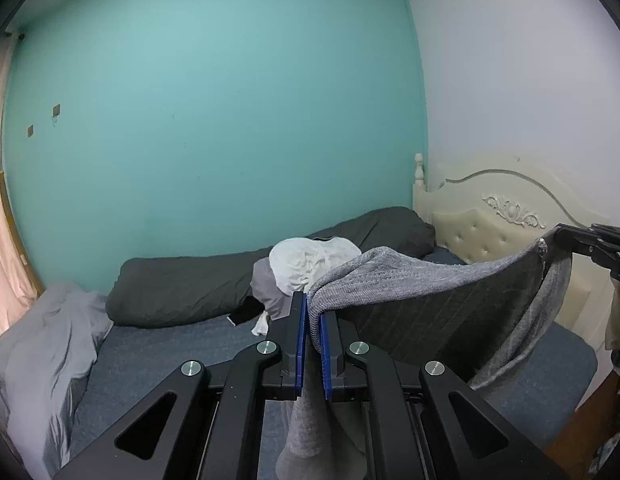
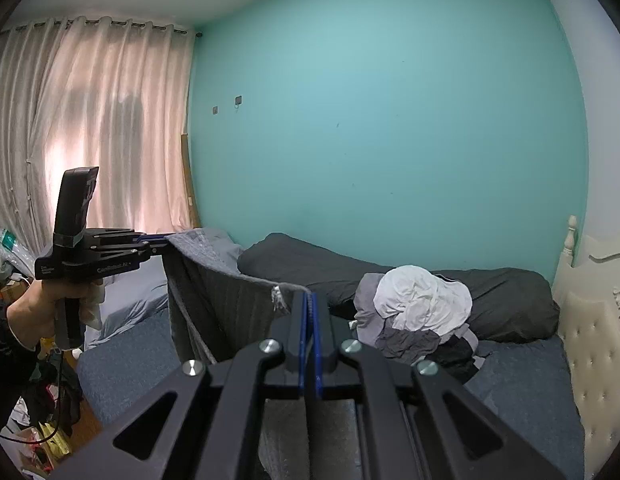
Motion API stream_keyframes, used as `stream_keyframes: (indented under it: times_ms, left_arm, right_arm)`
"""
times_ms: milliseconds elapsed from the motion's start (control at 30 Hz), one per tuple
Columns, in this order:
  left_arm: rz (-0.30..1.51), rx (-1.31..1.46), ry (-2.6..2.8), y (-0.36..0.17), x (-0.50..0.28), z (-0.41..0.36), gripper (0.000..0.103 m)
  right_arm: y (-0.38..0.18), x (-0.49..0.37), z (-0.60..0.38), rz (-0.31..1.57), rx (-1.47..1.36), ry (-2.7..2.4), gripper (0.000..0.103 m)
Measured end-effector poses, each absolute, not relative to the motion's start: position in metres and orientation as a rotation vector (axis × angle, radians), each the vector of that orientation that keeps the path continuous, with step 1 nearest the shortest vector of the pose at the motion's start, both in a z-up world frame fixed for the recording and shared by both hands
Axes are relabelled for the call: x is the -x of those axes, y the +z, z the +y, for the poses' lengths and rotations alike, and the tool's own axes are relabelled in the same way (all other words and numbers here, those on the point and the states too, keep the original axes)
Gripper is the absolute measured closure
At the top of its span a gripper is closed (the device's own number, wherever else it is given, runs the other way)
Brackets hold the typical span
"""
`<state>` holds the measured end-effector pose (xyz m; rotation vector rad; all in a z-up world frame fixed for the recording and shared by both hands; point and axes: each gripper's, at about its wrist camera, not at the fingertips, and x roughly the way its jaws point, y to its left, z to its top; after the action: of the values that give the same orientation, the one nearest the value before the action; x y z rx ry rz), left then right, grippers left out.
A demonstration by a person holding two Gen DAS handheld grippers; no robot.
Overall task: Fold clothes
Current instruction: 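Hold the sweatshirt raised and stretched between both tools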
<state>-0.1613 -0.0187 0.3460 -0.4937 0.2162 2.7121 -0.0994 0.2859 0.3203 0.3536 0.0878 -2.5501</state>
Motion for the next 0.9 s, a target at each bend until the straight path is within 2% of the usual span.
stream_keyframes:
  times_ms: [633,900]
  left_arm:
    - [0.185,0.384,2.691,0.383,0.086,-0.026,0.096]
    - [0.189,0.480,2.676,0.348,0.099,-0.017,0.096]
  right_arm:
    - [0.365,0.032,0.293,0.066,-0.236,-2.541,0.100]
    - [0.349,0.039,0.292,0.084,-0.309,-2.562,0.100]
